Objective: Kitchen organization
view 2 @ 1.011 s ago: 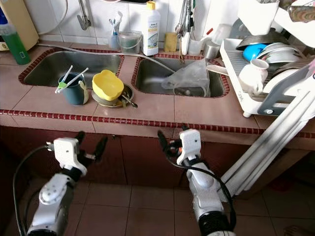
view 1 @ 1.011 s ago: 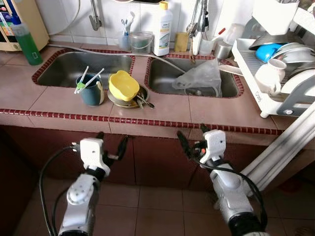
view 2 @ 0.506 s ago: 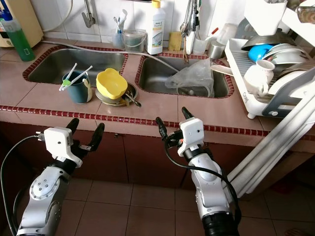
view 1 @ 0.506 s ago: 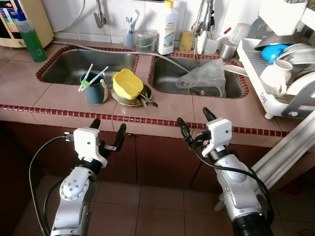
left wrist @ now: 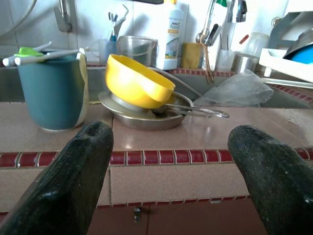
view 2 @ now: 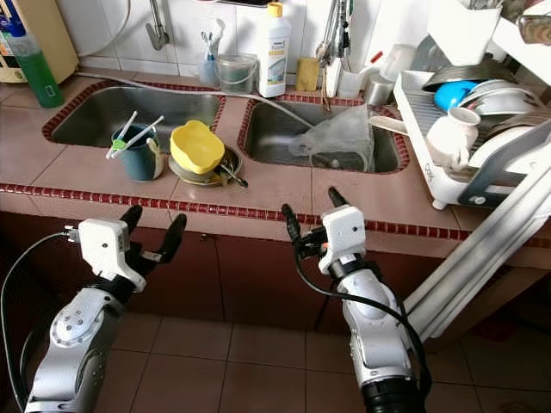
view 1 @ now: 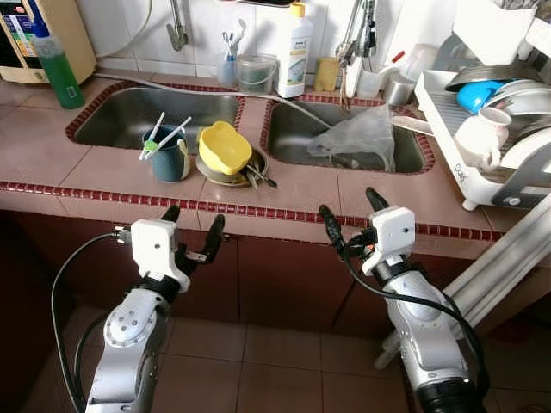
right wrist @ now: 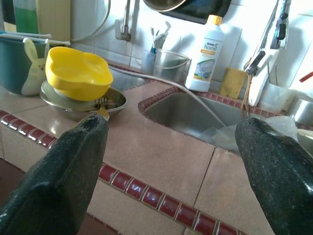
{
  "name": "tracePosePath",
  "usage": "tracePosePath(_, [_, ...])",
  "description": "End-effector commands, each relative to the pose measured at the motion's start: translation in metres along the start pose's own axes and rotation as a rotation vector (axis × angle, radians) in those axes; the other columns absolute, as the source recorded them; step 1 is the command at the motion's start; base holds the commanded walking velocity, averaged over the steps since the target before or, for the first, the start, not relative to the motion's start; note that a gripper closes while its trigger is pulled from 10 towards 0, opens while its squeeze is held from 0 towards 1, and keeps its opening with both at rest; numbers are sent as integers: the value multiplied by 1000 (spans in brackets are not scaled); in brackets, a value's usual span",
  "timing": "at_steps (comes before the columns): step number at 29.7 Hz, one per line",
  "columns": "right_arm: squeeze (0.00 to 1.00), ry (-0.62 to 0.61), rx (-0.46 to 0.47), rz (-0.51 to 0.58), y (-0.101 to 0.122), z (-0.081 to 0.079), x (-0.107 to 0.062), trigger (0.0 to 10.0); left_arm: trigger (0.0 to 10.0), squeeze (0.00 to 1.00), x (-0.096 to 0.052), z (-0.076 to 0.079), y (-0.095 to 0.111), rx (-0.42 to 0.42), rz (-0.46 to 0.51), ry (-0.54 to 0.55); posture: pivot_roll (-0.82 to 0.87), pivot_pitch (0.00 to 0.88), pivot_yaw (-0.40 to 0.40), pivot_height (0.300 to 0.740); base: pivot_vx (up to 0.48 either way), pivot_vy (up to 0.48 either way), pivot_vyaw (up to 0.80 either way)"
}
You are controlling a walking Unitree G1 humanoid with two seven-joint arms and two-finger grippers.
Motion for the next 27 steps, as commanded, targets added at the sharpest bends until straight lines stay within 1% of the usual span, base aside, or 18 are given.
tracePosePath(1, [0, 4, -6, 6, 3, -2, -1, 10000, 10000, 0, 2, 2, 5, 11, 5, -10, 7, 2, -38, 740, 0, 0, 0])
tracePosePath(9, [0, 5, -5, 5, 4, -3, -1, 10000, 10000, 0, 2, 3, 4, 5, -2, -12, 8, 2, -40, 740, 0, 316, 0])
tracePosePath(27, [0, 21, -18, 2, 5, -6, 1, 10000, 10000, 0, 5, 3, 7, 10, -2, -21, 10, 0, -40, 740, 0, 381, 0])
Point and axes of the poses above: a point about 5 cm out from each wrist's last joint towards the gripper, its own x axis pointing out of the wrist towards the gripper, its own y axis along the axis of the wrist's last joint, z = x × y, the point moved 6 cm from there along x, pointing out of the wrist towards the gripper, and after that the axes turned 2 degrees about x, right-handed, at the moved point
